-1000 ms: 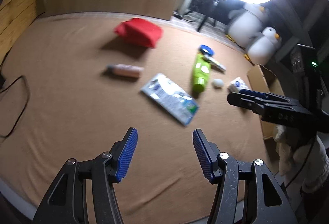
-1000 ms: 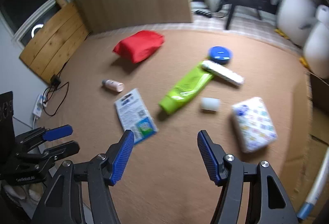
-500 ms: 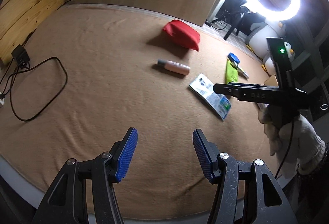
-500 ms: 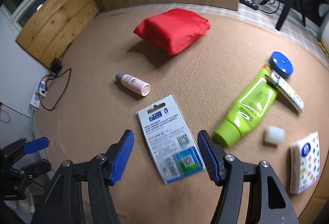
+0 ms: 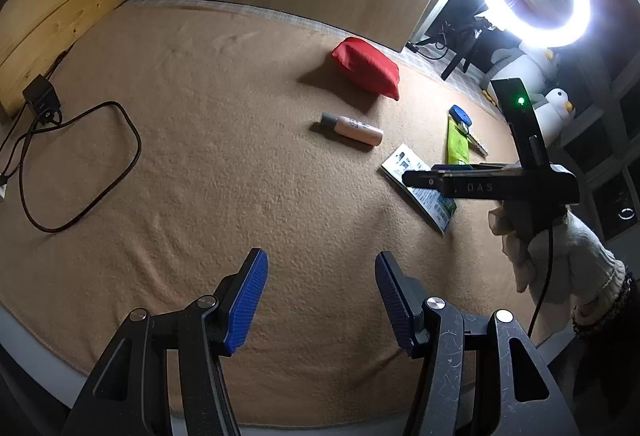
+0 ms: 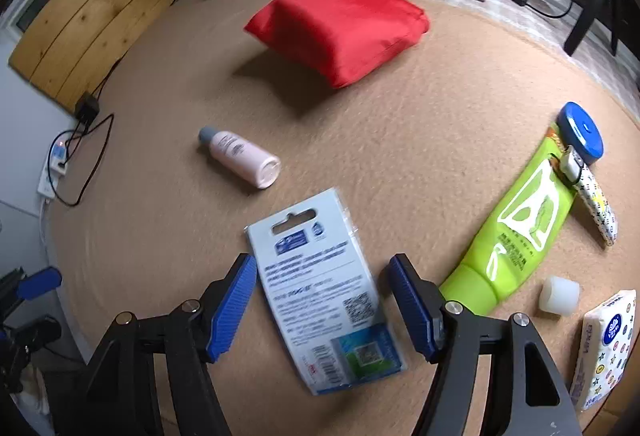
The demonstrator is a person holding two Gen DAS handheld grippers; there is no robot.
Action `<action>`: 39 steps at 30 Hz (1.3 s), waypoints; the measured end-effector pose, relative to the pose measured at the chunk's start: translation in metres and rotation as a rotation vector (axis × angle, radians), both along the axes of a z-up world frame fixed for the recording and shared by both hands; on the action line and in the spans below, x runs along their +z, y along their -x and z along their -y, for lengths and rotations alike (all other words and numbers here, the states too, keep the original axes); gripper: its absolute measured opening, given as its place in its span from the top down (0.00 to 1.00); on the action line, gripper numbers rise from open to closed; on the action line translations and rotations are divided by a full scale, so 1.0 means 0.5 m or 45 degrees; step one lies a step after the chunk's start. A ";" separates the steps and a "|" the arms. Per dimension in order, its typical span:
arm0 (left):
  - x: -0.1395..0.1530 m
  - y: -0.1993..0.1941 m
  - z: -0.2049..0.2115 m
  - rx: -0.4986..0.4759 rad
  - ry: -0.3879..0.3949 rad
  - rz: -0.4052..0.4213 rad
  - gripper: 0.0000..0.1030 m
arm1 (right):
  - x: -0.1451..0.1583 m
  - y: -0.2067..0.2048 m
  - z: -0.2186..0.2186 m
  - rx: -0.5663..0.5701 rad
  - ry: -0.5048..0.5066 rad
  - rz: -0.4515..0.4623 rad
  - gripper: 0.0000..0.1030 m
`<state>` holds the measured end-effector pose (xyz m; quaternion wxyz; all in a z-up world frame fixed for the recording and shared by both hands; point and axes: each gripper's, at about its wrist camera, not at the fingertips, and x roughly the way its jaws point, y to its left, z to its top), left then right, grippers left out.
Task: Organize objects
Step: 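Reach the right gripper to the printed card and close on it, then lift the card with the right gripper toward the cardboard box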
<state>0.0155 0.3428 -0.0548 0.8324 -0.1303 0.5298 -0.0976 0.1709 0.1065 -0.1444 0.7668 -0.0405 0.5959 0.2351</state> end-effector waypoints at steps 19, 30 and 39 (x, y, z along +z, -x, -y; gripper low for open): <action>-0.005 -0.011 0.017 -0.027 0.011 0.002 0.42 | -0.008 0.033 -0.058 0.068 0.246 0.101 0.47; -0.008 -0.015 0.033 -0.049 0.010 0.004 0.42 | 0.009 0.065 -0.016 0.011 0.186 0.105 0.48; -0.014 -0.029 0.063 -0.086 0.012 0.001 0.42 | 0.070 0.107 0.041 -0.058 0.098 0.155 0.48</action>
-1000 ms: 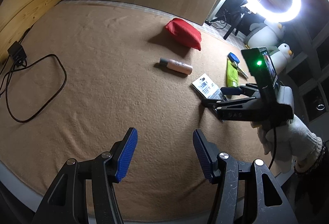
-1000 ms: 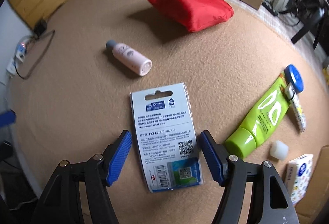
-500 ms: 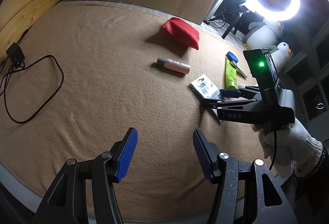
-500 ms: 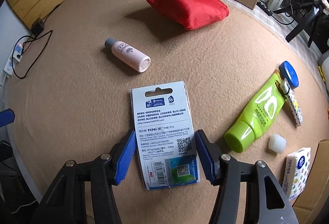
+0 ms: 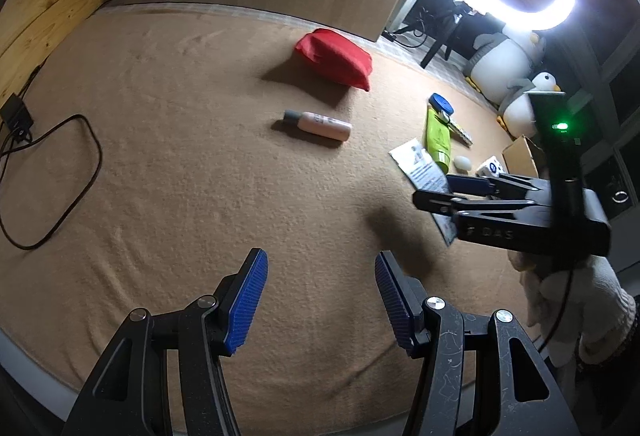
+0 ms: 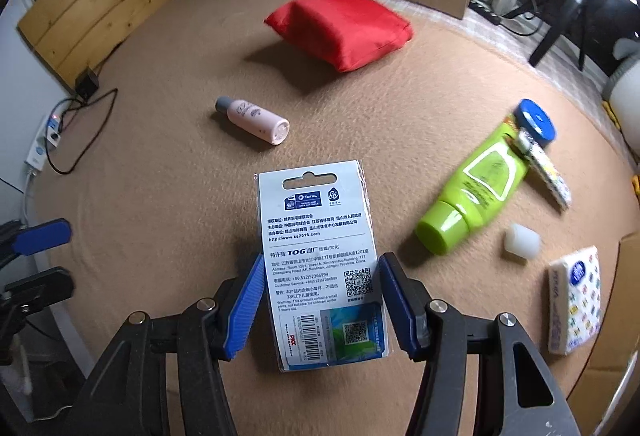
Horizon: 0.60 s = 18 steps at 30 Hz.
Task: Organize objects
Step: 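Lift the card with the right gripper toward the cardboard box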
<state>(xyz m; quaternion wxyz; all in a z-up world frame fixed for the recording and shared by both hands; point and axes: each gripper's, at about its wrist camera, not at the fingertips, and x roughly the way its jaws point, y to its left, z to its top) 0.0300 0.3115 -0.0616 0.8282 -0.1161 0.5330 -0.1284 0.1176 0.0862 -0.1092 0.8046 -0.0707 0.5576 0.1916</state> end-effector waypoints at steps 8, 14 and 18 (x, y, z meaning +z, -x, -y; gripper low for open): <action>0.000 -0.018 0.050 -0.057 0.003 0.005 0.42 | 0.073 0.029 0.109 -0.125 -0.056 0.094 0.48; -0.004 -0.031 0.103 -0.115 0.007 0.002 0.42 | 0.117 0.056 0.243 -0.296 -0.038 0.163 0.48; -0.005 -0.039 0.139 -0.157 0.008 0.004 0.42 | 0.136 0.076 0.332 -0.412 -0.018 0.196 0.48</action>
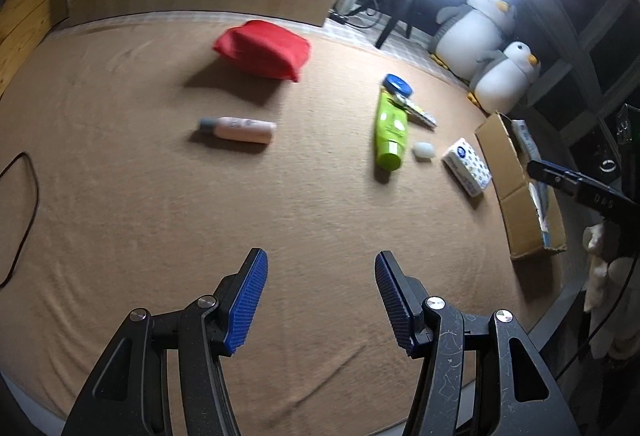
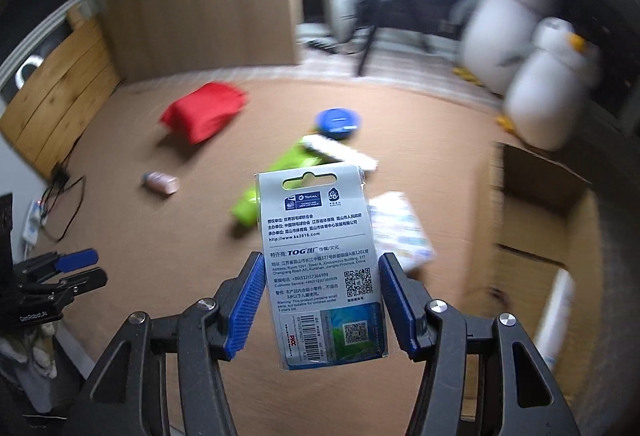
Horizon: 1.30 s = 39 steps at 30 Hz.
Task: Organize objects
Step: 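Lift the card with the right gripper toward the cardboard box, then lower the card into the cardboard box and open the right gripper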
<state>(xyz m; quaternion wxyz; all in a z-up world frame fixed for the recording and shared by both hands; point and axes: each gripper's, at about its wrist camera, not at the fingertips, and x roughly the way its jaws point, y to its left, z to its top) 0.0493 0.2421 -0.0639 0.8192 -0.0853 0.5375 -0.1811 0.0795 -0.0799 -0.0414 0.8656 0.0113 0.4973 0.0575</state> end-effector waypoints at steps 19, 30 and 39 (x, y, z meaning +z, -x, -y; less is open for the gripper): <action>-0.005 -0.008 0.102 -0.105 -0.021 -0.008 0.42 | -0.064 0.033 0.282 -0.369 0.023 -0.065 0.48; -0.005 -0.011 0.099 -0.111 -0.024 -0.009 0.42 | -0.078 0.024 0.293 -0.394 0.055 -0.079 0.43; -0.010 -0.019 0.099 -0.114 -0.033 -0.013 0.42 | -0.066 0.029 0.286 -0.416 0.012 -0.062 0.42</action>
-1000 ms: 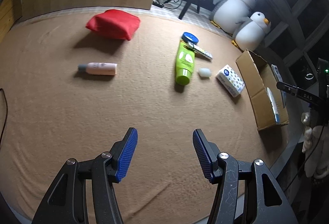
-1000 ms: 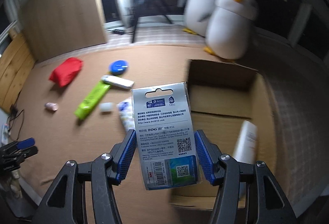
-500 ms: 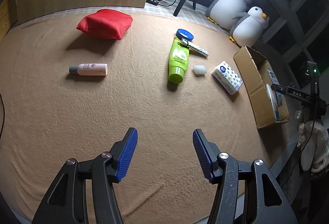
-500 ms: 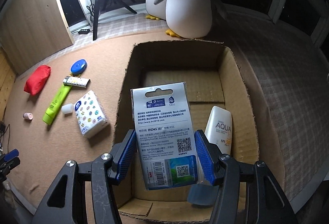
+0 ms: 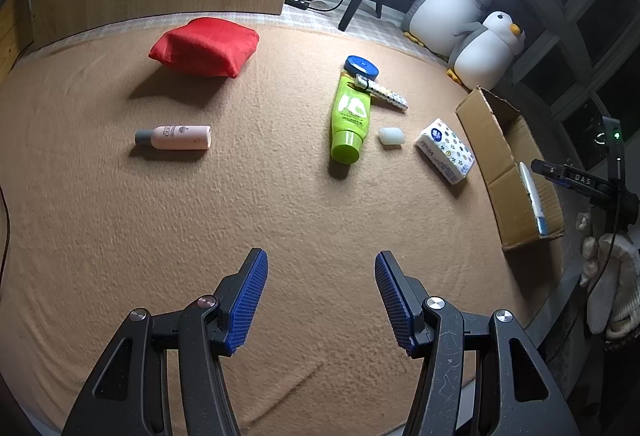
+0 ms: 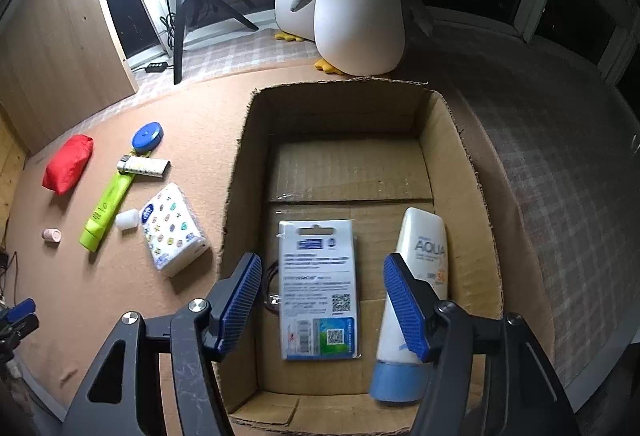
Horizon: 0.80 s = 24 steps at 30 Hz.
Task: Organize objects
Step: 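Lower the card into the cardboard box and open the right gripper, then reach the right gripper to the green tube and close on it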
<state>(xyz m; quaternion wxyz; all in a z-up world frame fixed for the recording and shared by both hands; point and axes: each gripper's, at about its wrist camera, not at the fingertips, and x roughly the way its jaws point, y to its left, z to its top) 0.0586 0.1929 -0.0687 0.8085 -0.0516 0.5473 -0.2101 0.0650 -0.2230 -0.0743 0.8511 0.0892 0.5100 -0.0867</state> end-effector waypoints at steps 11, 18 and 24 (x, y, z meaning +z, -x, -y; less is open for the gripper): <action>0.002 -0.064 0.035 -0.034 -0.050 0.056 0.42 | 0.041 0.014 -0.074 0.036 -0.134 0.082 0.42; -0.003 -0.124 0.061 -0.057 -0.066 0.070 0.42 | 0.061 0.000 -0.138 0.095 -0.211 0.131 0.42; -0.013 -0.170 0.076 -0.027 -0.012 0.050 0.42 | 0.053 -0.030 -0.189 0.156 -0.281 0.137 0.42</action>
